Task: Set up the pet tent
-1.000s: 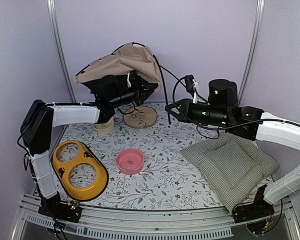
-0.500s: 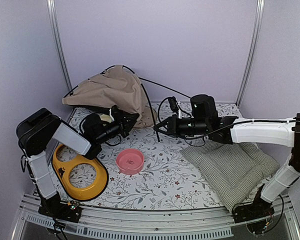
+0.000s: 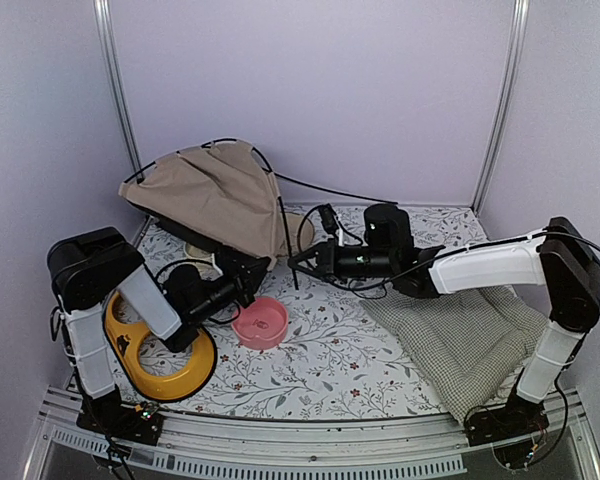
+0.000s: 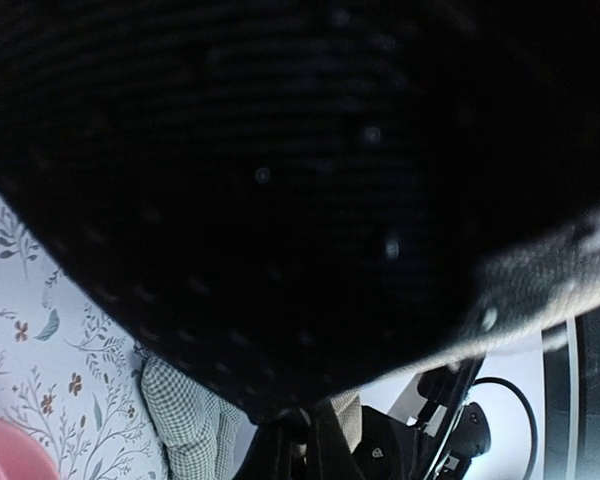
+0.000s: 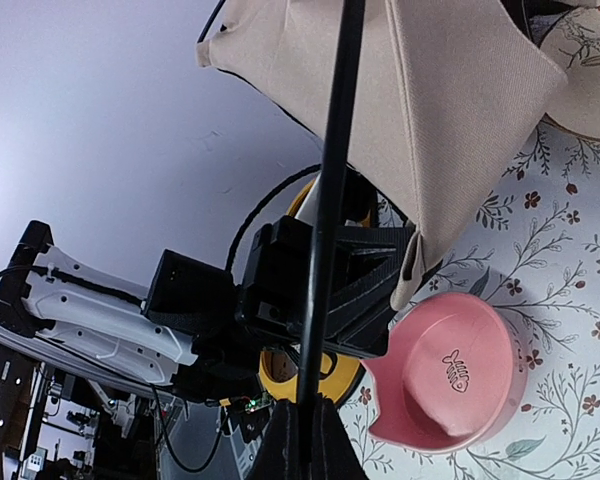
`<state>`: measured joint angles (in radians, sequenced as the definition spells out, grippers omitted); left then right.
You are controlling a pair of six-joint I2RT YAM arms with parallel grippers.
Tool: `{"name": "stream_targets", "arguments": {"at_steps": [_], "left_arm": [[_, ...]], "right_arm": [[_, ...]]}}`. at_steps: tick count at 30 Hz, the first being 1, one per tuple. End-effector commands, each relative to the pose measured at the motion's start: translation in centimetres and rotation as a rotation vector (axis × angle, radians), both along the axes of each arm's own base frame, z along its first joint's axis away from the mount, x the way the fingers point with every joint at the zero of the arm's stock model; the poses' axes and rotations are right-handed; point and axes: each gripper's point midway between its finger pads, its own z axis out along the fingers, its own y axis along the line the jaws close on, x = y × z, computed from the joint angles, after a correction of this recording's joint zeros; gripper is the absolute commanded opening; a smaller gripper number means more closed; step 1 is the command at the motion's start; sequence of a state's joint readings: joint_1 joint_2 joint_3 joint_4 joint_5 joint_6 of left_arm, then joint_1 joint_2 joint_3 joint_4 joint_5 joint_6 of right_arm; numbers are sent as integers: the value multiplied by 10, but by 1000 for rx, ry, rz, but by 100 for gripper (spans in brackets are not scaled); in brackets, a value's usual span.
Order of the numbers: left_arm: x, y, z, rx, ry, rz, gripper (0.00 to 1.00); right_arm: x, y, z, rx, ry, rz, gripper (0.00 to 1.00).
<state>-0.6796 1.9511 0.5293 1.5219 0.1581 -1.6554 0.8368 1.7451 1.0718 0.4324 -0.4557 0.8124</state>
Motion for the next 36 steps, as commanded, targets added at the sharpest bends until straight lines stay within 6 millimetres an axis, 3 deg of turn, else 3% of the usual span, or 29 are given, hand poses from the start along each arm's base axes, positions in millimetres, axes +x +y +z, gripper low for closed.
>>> {"name": "stream_targets", "arguments": {"at_steps": [1,4,5,13,19,29,36], "left_arm": [[-73,-20,31,-107,-137,-233,0],[-80,-8,39,-102,-156,-222,0],[-82,-8,41,-94,-162,-228,0],[-111,-16,36,-65,-116,-314,0],[-118,-19,35,-55,-96,-328,0],[-123,-25,25,-26,-56,-348,0],[-127,-31,13,7,-13,-370,0]], "right_arm": [[57,-9,96,256,-263,-204,0],[68,-3,87,235,-275,-216,0],[72,0,96,244,-307,-224,0],[88,10,102,273,-388,-231,0],[82,19,121,346,-448,-206,0],[75,26,130,381,-511,-185,0],[57,41,138,370,-586,-116,0]]}}
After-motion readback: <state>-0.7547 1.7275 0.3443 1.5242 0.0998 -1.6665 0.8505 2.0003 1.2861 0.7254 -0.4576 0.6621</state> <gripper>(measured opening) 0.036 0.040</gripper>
